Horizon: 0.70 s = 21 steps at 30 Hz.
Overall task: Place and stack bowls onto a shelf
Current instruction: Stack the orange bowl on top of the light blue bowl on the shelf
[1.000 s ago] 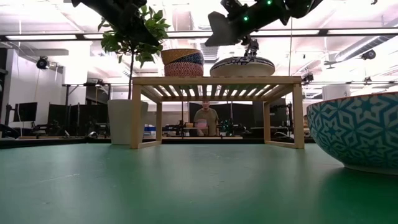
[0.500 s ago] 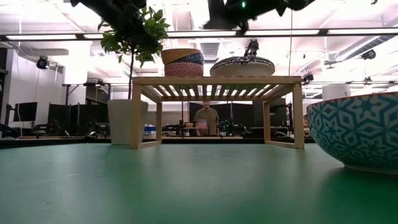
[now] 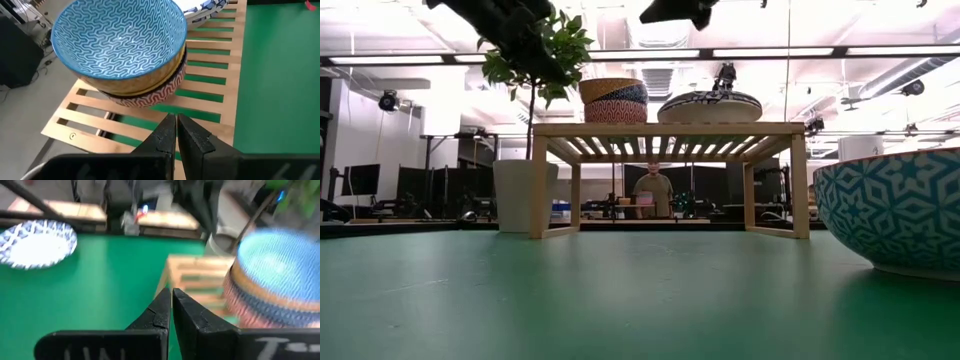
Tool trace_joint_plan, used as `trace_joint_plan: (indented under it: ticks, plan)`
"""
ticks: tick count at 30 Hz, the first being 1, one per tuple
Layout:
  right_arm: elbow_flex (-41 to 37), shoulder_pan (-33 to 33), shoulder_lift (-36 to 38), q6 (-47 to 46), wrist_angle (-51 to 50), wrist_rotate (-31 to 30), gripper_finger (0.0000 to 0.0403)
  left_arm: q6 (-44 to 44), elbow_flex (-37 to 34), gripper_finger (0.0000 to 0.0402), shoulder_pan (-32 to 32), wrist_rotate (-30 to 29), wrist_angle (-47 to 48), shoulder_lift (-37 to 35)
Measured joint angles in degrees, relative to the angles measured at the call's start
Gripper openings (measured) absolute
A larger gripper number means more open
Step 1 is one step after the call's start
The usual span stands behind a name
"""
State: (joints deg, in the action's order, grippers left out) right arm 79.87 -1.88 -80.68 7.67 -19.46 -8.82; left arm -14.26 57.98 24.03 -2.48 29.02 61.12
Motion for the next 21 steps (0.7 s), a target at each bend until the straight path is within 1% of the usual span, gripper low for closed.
trace_joint_plan:
  ticks: [4, 7, 10, 17, 21]
  plan:
    - [1.0, 2.0, 0.0, -5.5, -8.0, -0.2, 0.0017, 0.3, 0.0, 0.0000, 0.0, 0.1, 1.0, 0.0]
    - [0.5, 3.0, 0.0, -9.0, -10.5, 0.0, 0.0035, 0.2, 0.0, 0.0000, 0.0, 0.1, 1.0, 0.0]
    - [0.0, 3.9, 0.0, -11.7, -13.1, -0.2, 0.0063, 0.2, 0.0, 0.0000, 0.0, 0.1, 1.0, 0.0]
    - [-0.4, 6.9, -0.6, -16.3, -14.7, 0.0, 0.0139, 0.0, -0.1, 0.0000, 0.0, 0.1, 2.0, 0.0]
    - [-0.4, 8.3, -0.8, -16.9, -15.9, 0.0, 0.0166, 0.0, -0.1, 0.0000, 0.0, 0.1, 2.0, 0.0]
